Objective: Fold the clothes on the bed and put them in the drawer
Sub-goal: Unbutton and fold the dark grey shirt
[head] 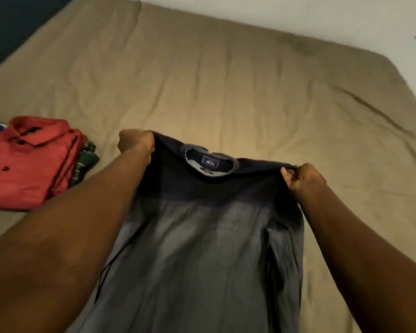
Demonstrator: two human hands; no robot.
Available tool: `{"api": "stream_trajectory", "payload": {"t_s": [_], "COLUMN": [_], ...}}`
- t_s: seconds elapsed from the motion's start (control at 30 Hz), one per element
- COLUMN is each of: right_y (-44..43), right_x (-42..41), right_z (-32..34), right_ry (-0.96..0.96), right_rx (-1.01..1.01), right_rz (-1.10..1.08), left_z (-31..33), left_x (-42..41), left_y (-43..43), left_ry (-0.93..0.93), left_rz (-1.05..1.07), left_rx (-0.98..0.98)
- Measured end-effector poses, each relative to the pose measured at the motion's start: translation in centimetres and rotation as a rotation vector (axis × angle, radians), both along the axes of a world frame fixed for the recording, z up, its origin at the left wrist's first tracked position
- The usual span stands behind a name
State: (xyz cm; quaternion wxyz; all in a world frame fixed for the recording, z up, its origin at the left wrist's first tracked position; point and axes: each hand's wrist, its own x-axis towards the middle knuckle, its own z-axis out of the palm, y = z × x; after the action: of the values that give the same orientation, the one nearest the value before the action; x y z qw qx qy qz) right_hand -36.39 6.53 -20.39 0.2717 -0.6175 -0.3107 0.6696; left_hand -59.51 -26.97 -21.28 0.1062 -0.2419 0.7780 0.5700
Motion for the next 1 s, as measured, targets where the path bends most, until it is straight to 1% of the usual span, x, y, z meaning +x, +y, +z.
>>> {"api": "stream_trajectory", "payload": {"t_s": [0.07,0.1,0.13,0.17,0.23,0.3,0.33,0.37,0.43,0.47,0.53,0.6,0.67,0.7,0.73,0.77,0.8,0.83,0.87,0.9,0.93,0.97,1.0], "right_y": [2.4,2.5,1.7,0.8,-1.4,-3.3,-3.6,-3.6,-3.6,-4.0,-5.9,-9.7,-14.8,-17.5,-20.4,-22.9,-25.7,-27.8,-29.7,-31.4,-32.6,-33.5,-33.8], "right_x": [-1.8,-2.4,-2.9,-2.9,-2.5,-2.0,-1.8,-1.9,-2.2,-1.8,-1.1,2.0,6.6,9.3,13.0,16.0,20.2,23.5,26.7,29.7,31.9,33.7,34.4], "right_z": [-3.8,-4.5,-5.1,-5.7,-7.7,-10.7,-11.7,-12.1,-12.2,-11.9,-10.6,-9.5,-8.9,-8.6,-8.3,-8.2,-8.0,-7.8,-7.9,-7.8,-7.9,-7.8,-7.9], "right_ry": [-0.017,-0.030,-0.033,-0.004,-0.080,-0.225,-0.295,-0.357,-0.442,-0.487,-0.523,-0.515,-0.524,-0.584,-0.672,-0.772,-0.869,-0.936,-0.977,-1.005,-1.033,-1.059,-1.089], "right_rx": [0.002,0.027,0.053,0.072,0.189,0.304,0.376,0.405,0.466,0.545,0.787,0.933,1.004,1.006,0.965,0.858,0.692,0.550,0.466,0.423,0.429,0.434,0.424], "right_rz": [0.006,0.004,0.019,0.080,0.363,0.688,0.803,0.853,0.890,0.902,0.865,0.754,0.662,0.655,0.667,0.692,0.721,0.745,0.774,0.809,0.834,0.849,0.819], "left_z": [-2.4,-3.3,-4.5,-5.5,-7.5,-10.1,-11.0,-11.3,-10.7,-10.4,-9.5,-8.8,-8.0,-7.7,-7.4,-7.6,-7.8,-8.4,-9.1,-9.6,-10.1,-10.1,-10.2], "left_x": [-2.1,-3.2,-3.7,-3.9,-3.3,-2.7,-2.2,-2.0,-1.6,-0.7,1.2,6.5,13.8,17.8,22.4,26.2,30.6,33.7,36.3,38.7,40.3,41.7,42.2], "left_y": [1.3,1.6,1.8,1.8,1.5,0.8,0.7,0.6,0.2,-0.1,-0.7,-1.7,-3.9,-5.5,-7.6,-9.8,-12.6,-15.2,-18.0,-20.7,-22.8,-24.5,-25.7], "left_ry": [-0.031,-0.037,-0.041,-0.024,0.014,0.079,0.109,0.109,0.164,0.230,0.420,0.593,0.690,0.682,0.656,0.606,0.521,0.436,0.332,0.219,0.126,0.089,0.085], "left_rz": [-0.009,-0.028,-0.080,-0.142,-0.269,-0.383,-0.427,-0.456,-0.495,-0.524,-0.553,-0.478,-0.441,-0.468,-0.504,-0.509,-0.505,-0.475,-0.426,-0.368,-0.316,-0.283,-0.272], "left_rx": [0.092,0.159,0.213,0.243,0.243,0.197,0.191,0.190,0.116,0.009,-0.205,-0.275,-0.285,-0.297,-0.322,-0.355,-0.406,-0.478,-0.569,-0.668,-0.738,-0.759,-0.758]}}
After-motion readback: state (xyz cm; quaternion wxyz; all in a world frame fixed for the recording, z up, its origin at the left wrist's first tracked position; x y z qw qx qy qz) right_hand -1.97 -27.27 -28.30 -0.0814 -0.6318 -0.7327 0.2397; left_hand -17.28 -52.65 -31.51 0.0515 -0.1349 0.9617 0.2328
